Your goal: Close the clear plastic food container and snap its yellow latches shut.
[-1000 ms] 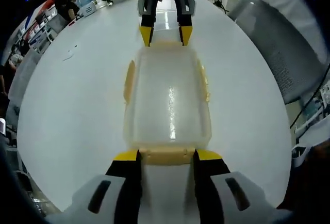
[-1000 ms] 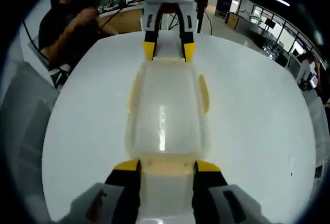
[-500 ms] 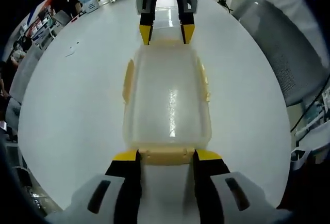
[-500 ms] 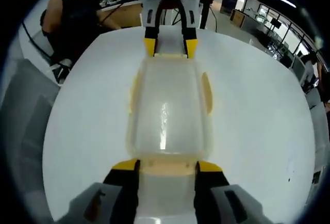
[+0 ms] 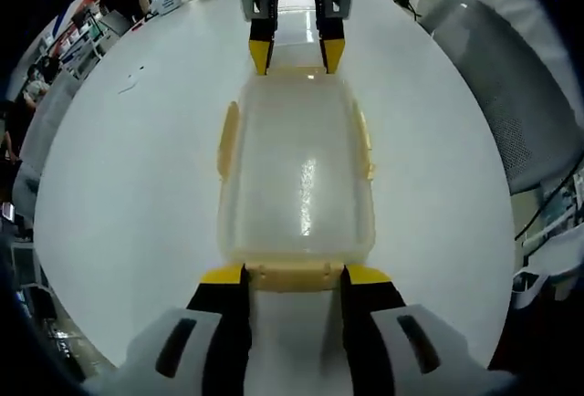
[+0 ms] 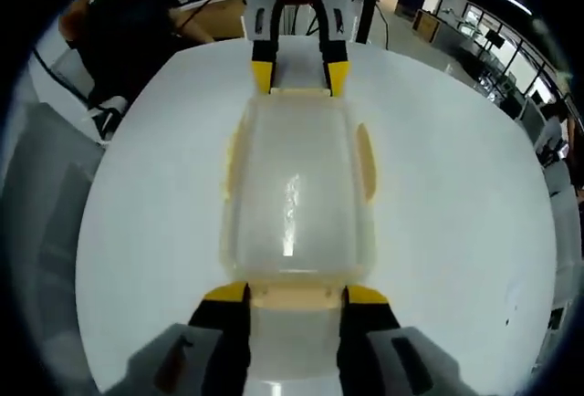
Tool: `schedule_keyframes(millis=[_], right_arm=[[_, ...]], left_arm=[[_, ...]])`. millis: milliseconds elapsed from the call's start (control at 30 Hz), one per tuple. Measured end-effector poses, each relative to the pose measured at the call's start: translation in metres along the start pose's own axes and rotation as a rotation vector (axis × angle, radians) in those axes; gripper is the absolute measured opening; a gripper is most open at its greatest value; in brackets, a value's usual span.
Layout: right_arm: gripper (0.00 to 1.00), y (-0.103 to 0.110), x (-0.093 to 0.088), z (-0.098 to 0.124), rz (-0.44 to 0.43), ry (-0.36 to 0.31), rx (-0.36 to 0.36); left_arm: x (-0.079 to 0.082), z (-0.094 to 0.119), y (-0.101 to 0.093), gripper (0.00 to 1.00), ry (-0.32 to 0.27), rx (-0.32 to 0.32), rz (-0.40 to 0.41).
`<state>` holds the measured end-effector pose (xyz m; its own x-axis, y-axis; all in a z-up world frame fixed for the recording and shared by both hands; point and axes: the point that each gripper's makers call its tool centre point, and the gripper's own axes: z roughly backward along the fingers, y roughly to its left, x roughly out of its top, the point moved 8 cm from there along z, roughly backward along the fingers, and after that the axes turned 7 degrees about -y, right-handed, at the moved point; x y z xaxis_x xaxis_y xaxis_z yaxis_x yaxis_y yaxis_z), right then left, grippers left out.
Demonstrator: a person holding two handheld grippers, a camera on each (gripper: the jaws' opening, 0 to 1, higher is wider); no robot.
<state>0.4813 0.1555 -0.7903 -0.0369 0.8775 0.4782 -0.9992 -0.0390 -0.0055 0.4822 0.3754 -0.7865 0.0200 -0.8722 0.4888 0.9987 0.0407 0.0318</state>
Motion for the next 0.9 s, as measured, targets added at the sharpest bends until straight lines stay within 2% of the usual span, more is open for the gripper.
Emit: schedule_keyframes(millis=[200, 267, 433, 533, 700, 900], right_arm=[[0.34, 0.000, 0.001, 0.000, -0.001, 0.006, -0.001], [0.34, 0.000, 0.001, 0.000, -0.002, 0.005, -0.003], [0.34, 0.001, 0.003, 0.000, 0.027, 0.007, -0.008], [0.34, 0.000, 0.006, 0.005, 0.073, 0.008, -0.026], [0.34, -0.002, 0.005, 0.017, 0.078, -0.013, -0.035], [0.34, 0.003, 0.007, 0.025, 0.091, -0.020, -0.038]], left_arm=[[0.000, 0.001, -0.002, 0.36, 0.002, 0.020, 0.010], [-0.002, 0.002, -0.003, 0.36, -0.014, 0.034, 0.020], [-0.002, 0.003, -0.007, 0.36, -0.016, 0.036, 0.031], [-0.001, 0.005, -0.011, 0.36, 0.004, 0.026, 0.095], [0.011, 0.019, -0.013, 0.36, -0.017, 0.061, 0.062], [0.021, 0.025, -0.018, 0.36, 0.006, 0.077, 0.044]])
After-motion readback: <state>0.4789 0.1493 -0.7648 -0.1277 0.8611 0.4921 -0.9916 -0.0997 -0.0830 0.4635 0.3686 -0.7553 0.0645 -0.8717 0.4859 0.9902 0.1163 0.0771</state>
